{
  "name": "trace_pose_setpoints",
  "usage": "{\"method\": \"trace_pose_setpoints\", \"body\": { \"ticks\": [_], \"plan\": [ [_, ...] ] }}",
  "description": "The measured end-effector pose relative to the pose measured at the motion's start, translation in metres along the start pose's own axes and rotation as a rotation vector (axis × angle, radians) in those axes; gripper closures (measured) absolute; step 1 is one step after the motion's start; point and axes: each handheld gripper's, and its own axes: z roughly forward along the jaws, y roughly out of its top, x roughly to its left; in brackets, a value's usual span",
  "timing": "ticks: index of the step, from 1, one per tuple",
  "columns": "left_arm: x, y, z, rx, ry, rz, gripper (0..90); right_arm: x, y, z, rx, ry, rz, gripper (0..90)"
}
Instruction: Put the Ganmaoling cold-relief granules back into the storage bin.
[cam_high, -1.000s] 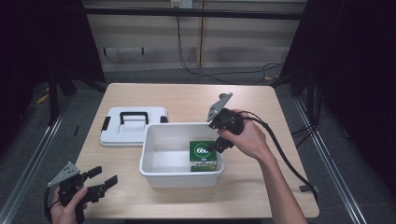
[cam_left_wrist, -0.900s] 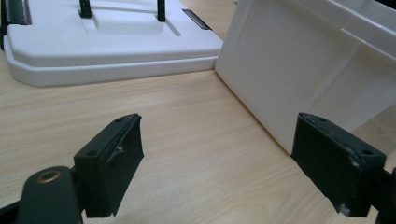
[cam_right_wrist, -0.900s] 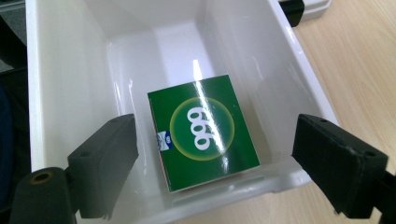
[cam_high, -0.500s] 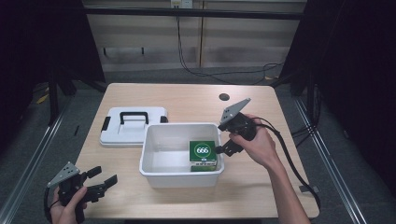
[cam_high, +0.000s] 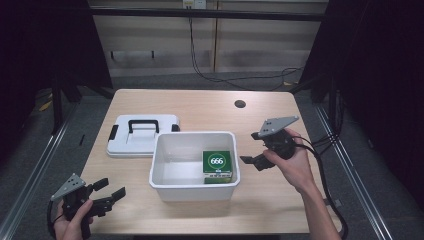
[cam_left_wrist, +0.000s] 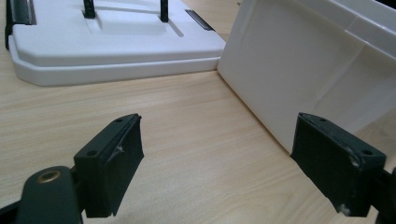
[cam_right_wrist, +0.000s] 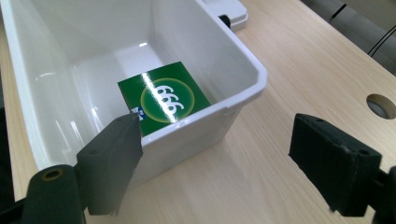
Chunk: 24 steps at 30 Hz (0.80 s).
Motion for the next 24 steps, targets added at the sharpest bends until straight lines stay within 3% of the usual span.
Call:
{"method": "trace_pose_setpoints", "body": {
  "ticks": [6,11,13,24],
  "plan": [
    [0.001,0.000,-0.001,-0.010,0.012,0.004,16.0,-0.002,-0.019,-0.016,-0.033,-0.032,0.050,16.4],
    [0.001,0.000,-0.001,-0.010,0.017,-0.002,16.0,-0.002,-0.033,-0.029,-0.013,-0.080,0.059,16.9],
    [0.000,0.000,0.000,-0.008,0.017,-0.004,16.0,-0.002,-0.040,-0.034,0.008,-0.127,0.069,16.9],
    [0.000,0.000,0.000,-0.004,0.021,-0.002,16.0,0.002,-0.077,-0.046,-0.048,-0.170,0.142,16.9]
  ]
}}
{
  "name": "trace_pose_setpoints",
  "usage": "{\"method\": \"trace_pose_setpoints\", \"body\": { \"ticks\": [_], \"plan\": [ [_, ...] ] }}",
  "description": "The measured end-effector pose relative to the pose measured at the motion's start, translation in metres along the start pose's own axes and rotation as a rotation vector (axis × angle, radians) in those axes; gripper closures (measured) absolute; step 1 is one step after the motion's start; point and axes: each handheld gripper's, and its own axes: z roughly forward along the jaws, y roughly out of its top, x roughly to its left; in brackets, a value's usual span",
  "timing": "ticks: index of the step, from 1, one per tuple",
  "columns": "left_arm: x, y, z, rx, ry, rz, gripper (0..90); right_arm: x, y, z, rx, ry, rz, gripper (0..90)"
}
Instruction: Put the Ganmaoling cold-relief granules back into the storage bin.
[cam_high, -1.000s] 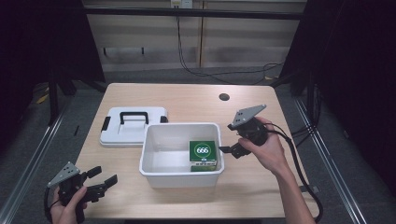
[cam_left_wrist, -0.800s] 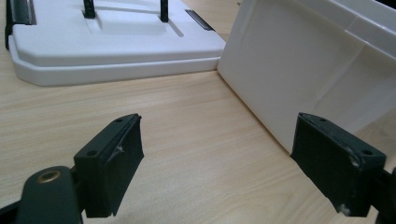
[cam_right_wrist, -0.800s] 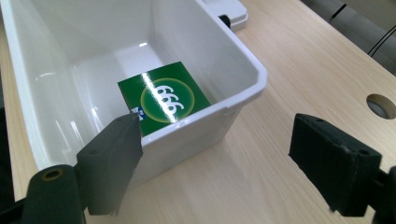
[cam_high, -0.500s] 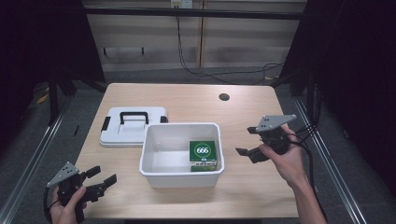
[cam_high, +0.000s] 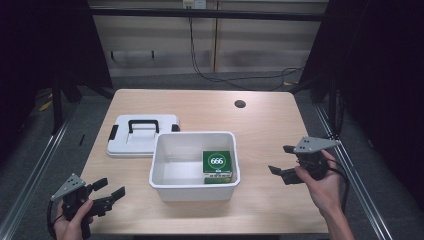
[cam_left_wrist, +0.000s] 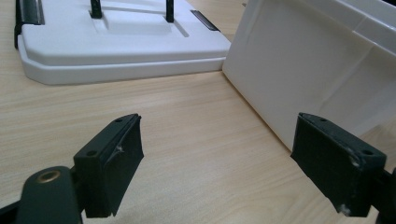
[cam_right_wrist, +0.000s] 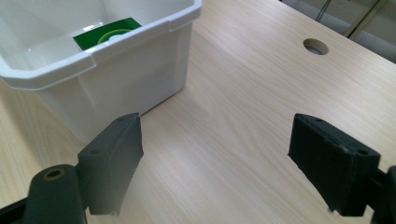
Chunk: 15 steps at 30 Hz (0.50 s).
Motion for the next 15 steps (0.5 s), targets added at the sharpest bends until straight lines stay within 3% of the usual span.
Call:
{"method": "trace_pose_setpoints", "body": {
  "ticks": [8,15],
  "plan": [
    [0.004,-0.001,-0.002,0.000,0.019,-0.010,16.0,-0.007,-0.029,-0.009,-0.019,-0.022,0.066,16.7],
    [0.003,0.000,-0.003,-0.004,0.010,-0.004,16.0,-0.016,-0.058,-0.008,-0.044,-0.063,0.137,16.6]
  ]
}}
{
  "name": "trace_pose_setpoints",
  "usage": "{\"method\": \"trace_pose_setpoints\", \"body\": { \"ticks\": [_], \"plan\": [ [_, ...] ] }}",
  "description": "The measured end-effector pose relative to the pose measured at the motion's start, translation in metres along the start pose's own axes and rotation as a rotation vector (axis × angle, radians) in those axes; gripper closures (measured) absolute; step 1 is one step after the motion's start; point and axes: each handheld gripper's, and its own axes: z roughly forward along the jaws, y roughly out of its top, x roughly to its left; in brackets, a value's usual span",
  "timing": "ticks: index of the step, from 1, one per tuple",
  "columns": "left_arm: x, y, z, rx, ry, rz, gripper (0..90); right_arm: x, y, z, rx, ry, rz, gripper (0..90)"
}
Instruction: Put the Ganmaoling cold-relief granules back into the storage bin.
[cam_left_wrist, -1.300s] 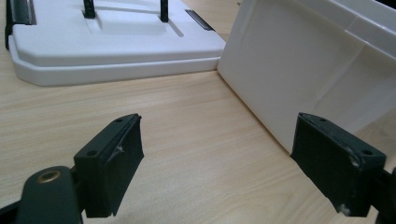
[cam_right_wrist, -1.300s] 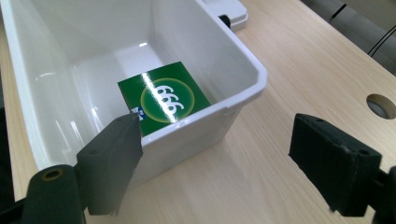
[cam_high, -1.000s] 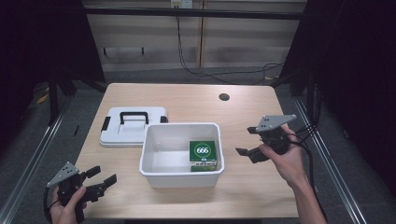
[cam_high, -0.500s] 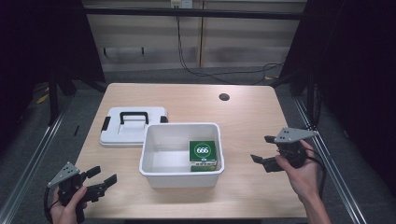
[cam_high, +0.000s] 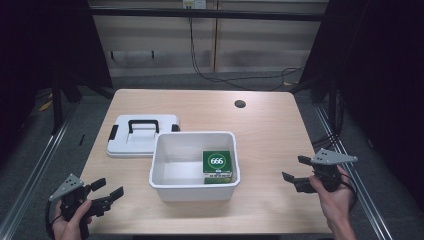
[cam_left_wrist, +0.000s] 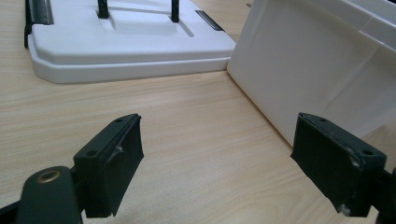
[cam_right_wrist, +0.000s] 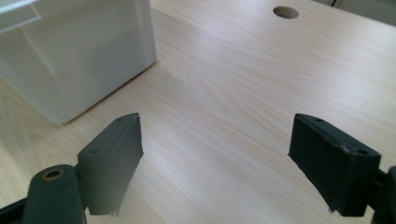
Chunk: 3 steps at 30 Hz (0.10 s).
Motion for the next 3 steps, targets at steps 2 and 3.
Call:
{"method": "trace_pose_setpoints", "body": {
  "ticks": [2,3],
  "plan": [
    [0.0004,0.0001,-0.0003,-0.001,-0.003,0.000,16.0,-0.0027,-0.0064,0.0024,-0.006,-0.016,0.023,16.3],
    [0.0004,0.0001,-0.0004,0.000,-0.004,0.000,16.0,-0.0044,-0.0089,0.0039,-0.005,-0.009,0.035,16.3]
  ]
}}
